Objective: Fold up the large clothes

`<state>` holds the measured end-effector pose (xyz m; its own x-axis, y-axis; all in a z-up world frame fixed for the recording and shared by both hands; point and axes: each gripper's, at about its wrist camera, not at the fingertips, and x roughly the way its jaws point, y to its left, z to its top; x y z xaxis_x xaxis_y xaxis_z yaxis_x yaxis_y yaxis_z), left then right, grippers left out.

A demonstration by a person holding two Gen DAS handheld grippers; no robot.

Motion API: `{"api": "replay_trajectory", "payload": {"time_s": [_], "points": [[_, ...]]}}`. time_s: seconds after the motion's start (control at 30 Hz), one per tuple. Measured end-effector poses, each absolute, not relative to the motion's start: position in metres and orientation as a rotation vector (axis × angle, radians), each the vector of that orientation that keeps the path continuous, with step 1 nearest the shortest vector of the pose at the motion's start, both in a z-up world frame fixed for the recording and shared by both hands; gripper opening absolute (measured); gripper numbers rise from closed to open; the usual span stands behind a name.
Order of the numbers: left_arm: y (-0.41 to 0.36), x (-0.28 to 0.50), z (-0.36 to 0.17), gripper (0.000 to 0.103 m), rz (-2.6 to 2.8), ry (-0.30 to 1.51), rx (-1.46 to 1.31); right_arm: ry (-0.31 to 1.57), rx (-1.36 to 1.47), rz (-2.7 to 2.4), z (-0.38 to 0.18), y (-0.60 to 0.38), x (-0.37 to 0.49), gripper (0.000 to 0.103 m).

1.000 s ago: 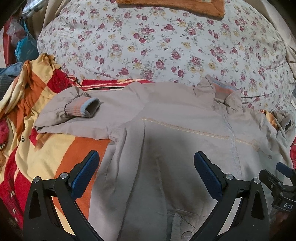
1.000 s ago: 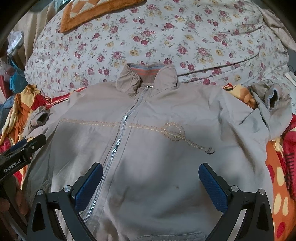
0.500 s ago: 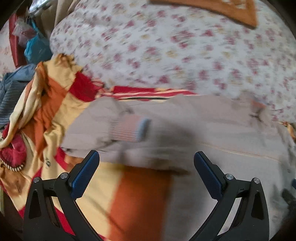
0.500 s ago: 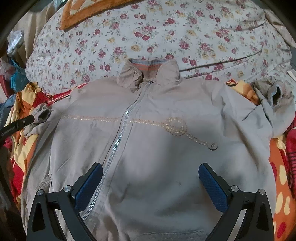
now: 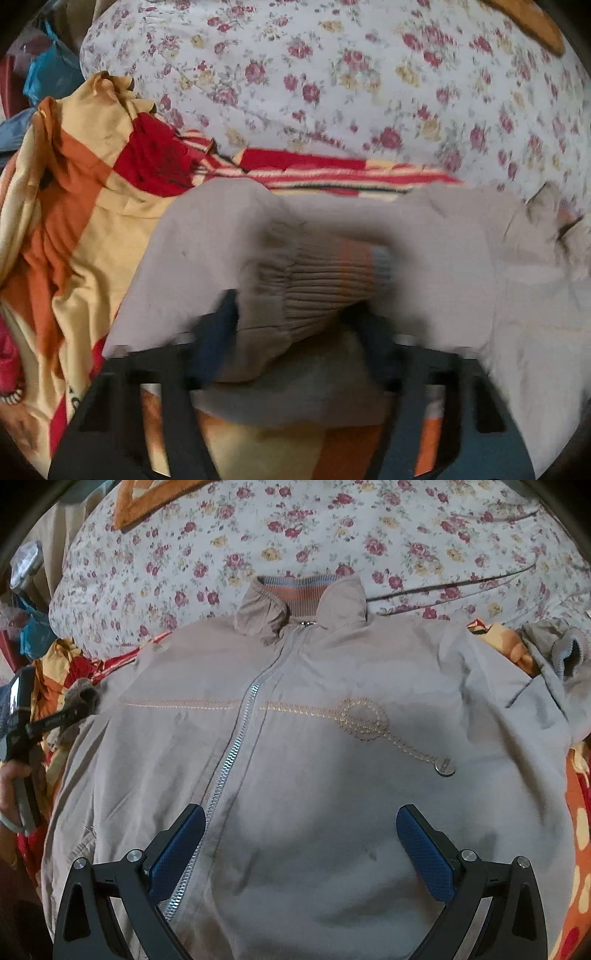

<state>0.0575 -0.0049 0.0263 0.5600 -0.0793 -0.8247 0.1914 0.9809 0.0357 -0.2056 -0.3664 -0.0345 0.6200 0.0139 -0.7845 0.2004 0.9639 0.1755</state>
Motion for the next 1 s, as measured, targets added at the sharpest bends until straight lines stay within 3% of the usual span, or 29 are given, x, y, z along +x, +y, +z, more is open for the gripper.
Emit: {"api": "replay_trajectory", "payload": {"time_s": [0.03, 0.17, 0.37, 0.6, 0.9, 1.0], "points": [[-0.006, 0.058, 0.03, 0.033, -0.152, 0.959, 0.116, 0.9, 0.253, -0.111, -0.035, -0.366, -0.205, 0.102], [-0.003, 0.052, 0.051, 0.019, -0.191, 0.959, 0.0, 0.892, 0.254, -0.11, -0.033, -0.368, -0.207, 0.102], [-0.047, 0.006, 0.109, 0.018, -0.376, 0.905, -0.111, 0.848, 0.268, -0.112, -0.017, -0.374, -0.215, 0.102], [-0.167, -0.048, 0.153, 0.018, -0.668, 0.898, -0.159, 0.757, 0.333, -0.195, 0.009, -0.406, -0.234, 0.102], [-0.286, -0.085, 0.088, 0.019, -0.811, 1.061, -0.106, 0.752, 0.416, -0.302, 0.012, -0.454, -0.244, 0.102], [-0.291, -0.082, 0.063, 0.036, -0.799, 1.144, -0.112, 0.756, 0.472, -0.314, 0.008, -0.465, -0.246, 0.102]]}}
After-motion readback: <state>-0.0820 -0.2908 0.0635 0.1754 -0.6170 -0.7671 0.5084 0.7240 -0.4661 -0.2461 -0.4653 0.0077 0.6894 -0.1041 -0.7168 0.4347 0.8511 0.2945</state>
